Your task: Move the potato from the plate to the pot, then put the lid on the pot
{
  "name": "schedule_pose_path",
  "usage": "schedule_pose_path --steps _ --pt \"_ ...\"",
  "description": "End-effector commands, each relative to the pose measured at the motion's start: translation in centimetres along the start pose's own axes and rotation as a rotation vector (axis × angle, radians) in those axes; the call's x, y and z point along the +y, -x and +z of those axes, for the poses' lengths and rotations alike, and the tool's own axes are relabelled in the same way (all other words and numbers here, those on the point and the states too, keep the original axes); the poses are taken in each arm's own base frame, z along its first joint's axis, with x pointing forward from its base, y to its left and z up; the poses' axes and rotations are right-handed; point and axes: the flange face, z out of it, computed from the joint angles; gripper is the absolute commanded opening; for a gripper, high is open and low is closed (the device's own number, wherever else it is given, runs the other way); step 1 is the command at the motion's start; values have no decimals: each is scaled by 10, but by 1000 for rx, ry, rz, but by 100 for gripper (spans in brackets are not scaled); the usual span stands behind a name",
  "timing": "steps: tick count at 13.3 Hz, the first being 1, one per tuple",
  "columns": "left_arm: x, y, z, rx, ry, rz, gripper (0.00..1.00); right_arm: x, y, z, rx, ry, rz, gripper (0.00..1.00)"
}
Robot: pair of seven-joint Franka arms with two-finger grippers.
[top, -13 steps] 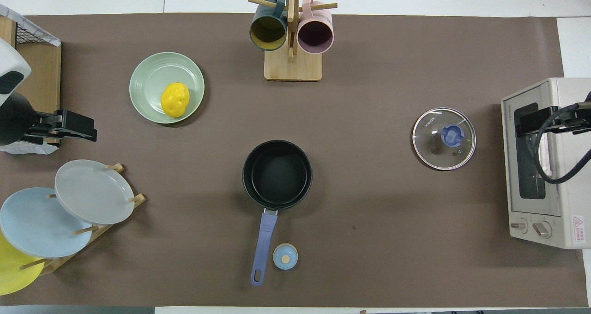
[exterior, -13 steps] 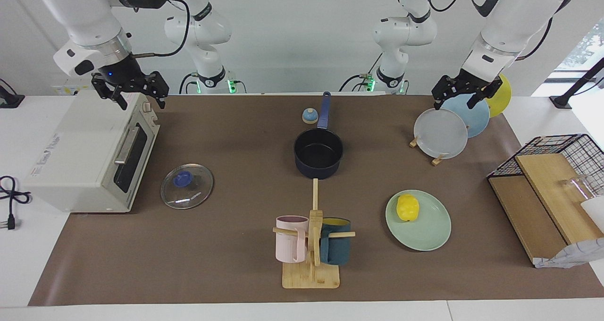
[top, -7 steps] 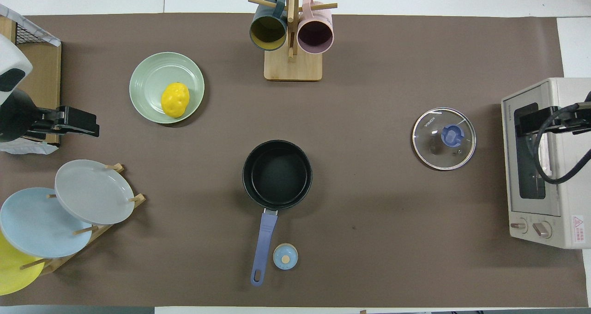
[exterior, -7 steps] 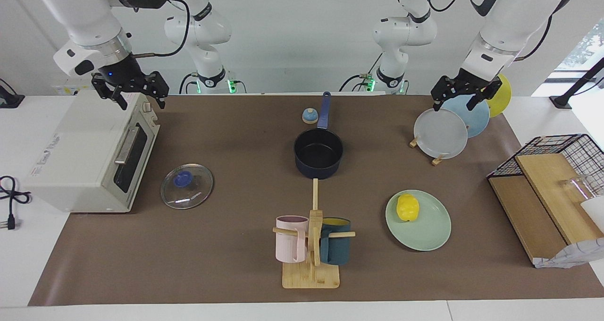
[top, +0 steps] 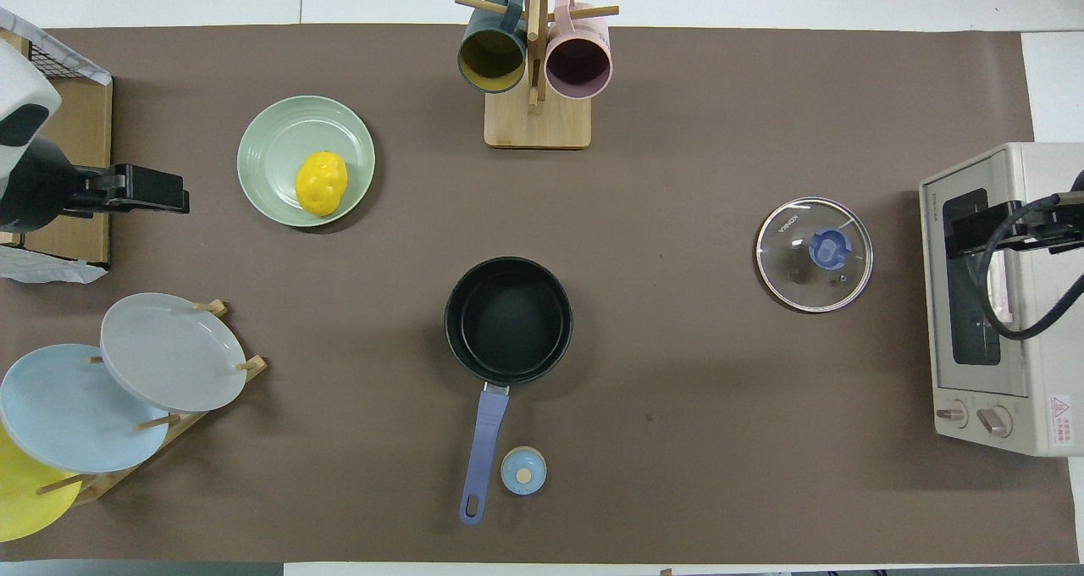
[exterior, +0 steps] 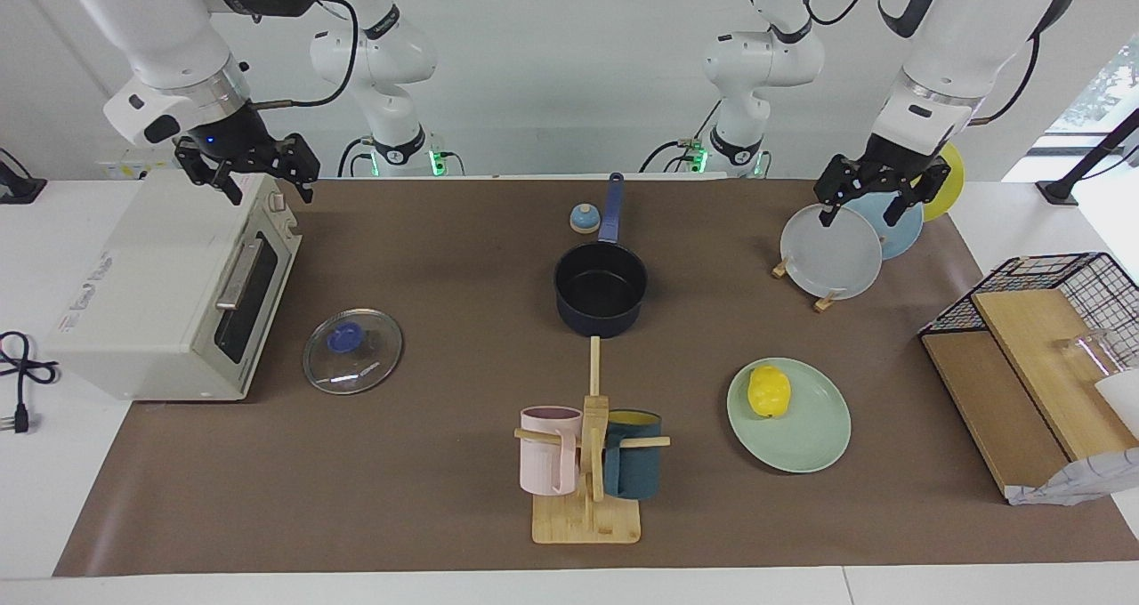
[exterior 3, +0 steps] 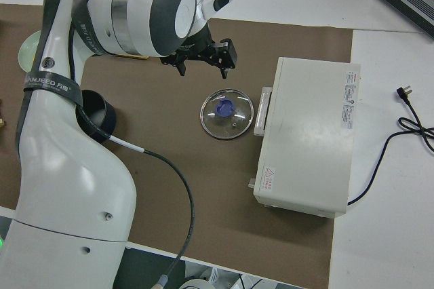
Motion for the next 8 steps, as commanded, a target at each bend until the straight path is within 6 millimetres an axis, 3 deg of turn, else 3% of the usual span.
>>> schedule_pose_path --steps 1,2,4,6,8 --pt "1 -29 14 29 38 -17 100 -3 5 1 -2 -18 -17 100" --pt "-1 -45 22 26 41 -23 100 -6 6 6 -8 -20 -29 100" --pt "3 -73 64 -25 39 -20 100 -6 3 20 26 -18 -41 100" --pt "3 -109 115 -58 43 -23 100 1 2 50 48 -17 -84 100" --pt "2 -129 157 -57 48 -28 100 1 -10 83 57 -14 -123 100"
